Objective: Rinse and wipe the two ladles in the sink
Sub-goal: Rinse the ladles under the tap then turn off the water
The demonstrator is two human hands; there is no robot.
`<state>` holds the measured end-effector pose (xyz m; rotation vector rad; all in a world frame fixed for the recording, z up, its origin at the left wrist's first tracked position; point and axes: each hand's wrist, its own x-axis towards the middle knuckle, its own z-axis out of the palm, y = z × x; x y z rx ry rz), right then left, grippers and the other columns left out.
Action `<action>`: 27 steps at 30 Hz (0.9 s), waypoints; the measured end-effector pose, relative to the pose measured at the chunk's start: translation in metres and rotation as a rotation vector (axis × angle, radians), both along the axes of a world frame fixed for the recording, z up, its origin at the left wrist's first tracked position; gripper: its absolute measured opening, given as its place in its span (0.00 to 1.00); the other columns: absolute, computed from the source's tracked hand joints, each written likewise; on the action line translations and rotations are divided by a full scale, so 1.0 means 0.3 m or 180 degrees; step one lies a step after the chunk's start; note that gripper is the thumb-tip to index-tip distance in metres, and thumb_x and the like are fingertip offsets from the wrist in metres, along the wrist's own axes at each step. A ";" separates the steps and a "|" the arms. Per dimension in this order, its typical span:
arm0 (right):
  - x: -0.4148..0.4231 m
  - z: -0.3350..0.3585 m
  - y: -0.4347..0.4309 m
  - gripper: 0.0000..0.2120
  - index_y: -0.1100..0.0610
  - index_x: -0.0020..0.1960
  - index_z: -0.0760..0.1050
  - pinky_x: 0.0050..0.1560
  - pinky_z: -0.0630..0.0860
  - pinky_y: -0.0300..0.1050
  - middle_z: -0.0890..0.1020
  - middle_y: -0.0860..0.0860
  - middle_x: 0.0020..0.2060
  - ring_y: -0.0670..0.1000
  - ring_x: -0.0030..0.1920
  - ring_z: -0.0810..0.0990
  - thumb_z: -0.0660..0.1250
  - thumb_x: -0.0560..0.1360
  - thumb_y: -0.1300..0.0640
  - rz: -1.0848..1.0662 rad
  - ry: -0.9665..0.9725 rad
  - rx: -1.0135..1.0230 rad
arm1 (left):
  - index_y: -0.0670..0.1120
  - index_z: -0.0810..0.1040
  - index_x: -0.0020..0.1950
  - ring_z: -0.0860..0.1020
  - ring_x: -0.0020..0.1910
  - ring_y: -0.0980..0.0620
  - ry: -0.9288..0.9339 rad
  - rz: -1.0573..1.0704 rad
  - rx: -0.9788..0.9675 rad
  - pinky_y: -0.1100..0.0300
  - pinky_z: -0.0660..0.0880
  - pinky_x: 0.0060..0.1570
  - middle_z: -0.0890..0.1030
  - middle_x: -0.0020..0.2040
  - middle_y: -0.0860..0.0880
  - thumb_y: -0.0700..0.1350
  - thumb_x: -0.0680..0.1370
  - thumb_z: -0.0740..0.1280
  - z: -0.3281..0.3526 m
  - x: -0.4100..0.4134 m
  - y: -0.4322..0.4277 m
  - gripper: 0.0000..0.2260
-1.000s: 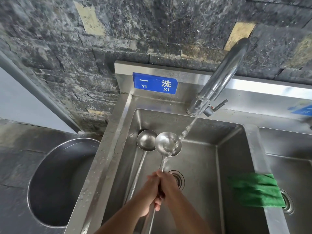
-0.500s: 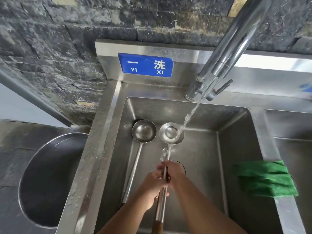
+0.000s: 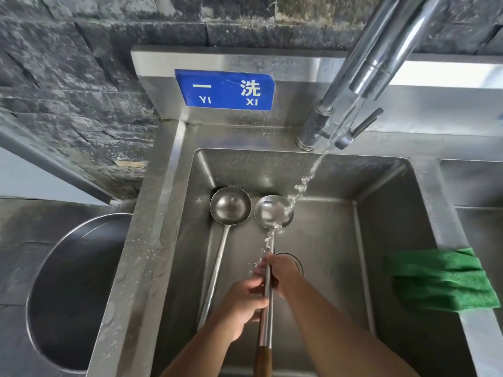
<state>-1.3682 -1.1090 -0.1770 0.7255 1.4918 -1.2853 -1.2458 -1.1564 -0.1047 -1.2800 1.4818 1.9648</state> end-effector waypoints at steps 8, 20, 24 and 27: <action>0.038 -0.056 0.069 0.07 0.64 0.49 0.78 0.29 0.78 0.40 0.81 0.54 0.34 0.46 0.26 0.81 0.63 0.80 0.62 0.1621 0.0782 0.0272 | 0.39 0.80 0.62 0.81 0.47 0.52 0.0064 0.0099 -0.0223 0.72 0.76 0.42 0.85 0.52 0.43 0.23 0.74 0.63 -0.074 0.012 0.004 0.21; 0.105 -0.118 0.101 0.12 0.55 0.36 0.77 0.44 0.84 0.58 0.82 0.54 0.33 0.55 0.37 0.84 0.66 0.77 0.54 0.2179 0.1453 0.0768 | 0.49 0.82 0.43 0.83 0.46 0.44 -0.0257 -0.0157 -0.0605 0.57 0.81 0.52 0.84 0.40 0.47 0.26 0.74 0.63 -0.188 0.029 0.028 0.18; 0.095 -0.103 0.103 0.14 0.59 0.39 0.80 0.44 0.84 0.56 0.82 0.54 0.32 0.56 0.37 0.84 0.65 0.78 0.51 0.2491 0.1538 0.0860 | 0.46 0.83 0.51 0.82 0.47 0.48 -0.0406 -0.0785 -0.1260 0.56 0.78 0.53 0.85 0.48 0.47 0.37 0.73 0.70 -0.216 0.015 0.029 0.08; 0.097 -0.076 0.119 0.15 0.58 0.37 0.79 0.43 0.83 0.50 0.82 0.54 0.32 0.55 0.37 0.84 0.64 0.78 0.50 0.2717 0.1496 0.0948 | 0.44 0.81 0.52 0.81 0.47 0.51 -0.0553 -0.1105 -0.1840 0.57 0.78 0.51 0.84 0.49 0.47 0.42 0.75 0.70 -0.201 0.014 0.025 0.07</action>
